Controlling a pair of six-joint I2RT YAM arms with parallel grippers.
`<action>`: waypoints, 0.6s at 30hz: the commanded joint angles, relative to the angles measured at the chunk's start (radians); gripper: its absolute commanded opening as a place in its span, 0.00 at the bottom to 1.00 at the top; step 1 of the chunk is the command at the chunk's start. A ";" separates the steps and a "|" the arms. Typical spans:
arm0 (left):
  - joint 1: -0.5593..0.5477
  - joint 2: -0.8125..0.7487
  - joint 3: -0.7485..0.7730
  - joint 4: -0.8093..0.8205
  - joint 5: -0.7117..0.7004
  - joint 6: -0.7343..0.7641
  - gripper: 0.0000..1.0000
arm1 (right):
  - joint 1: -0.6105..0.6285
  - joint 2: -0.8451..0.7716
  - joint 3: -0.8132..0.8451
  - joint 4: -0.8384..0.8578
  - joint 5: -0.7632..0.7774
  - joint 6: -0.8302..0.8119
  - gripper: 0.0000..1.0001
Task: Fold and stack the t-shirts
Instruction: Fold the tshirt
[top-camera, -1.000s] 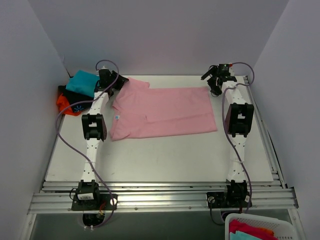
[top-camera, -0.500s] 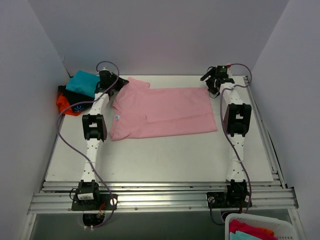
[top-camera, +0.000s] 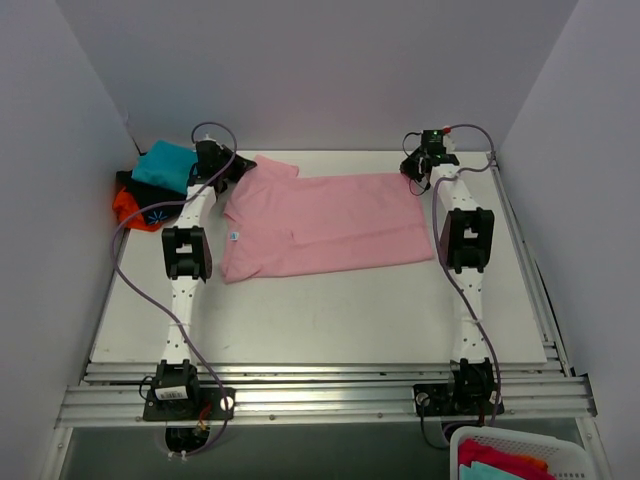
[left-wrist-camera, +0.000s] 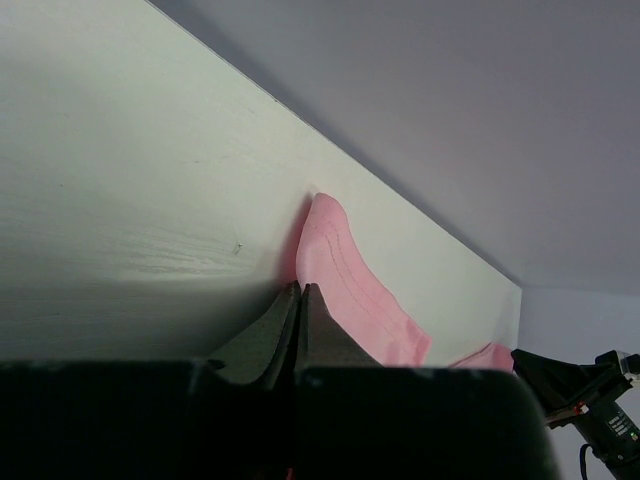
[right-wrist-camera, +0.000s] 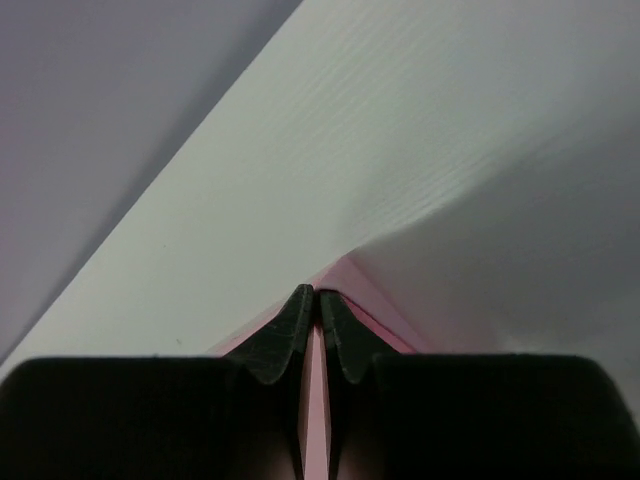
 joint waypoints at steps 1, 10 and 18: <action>0.010 -0.023 -0.028 -0.075 0.000 0.032 0.02 | -0.009 -0.007 0.039 -0.058 0.033 -0.009 0.01; 0.049 -0.041 -0.049 -0.077 0.013 0.033 0.02 | -0.011 -0.033 0.007 -0.065 0.050 -0.044 0.00; 0.072 -0.134 -0.068 -0.124 0.004 0.081 0.02 | -0.018 -0.065 0.005 -0.055 0.046 -0.047 0.00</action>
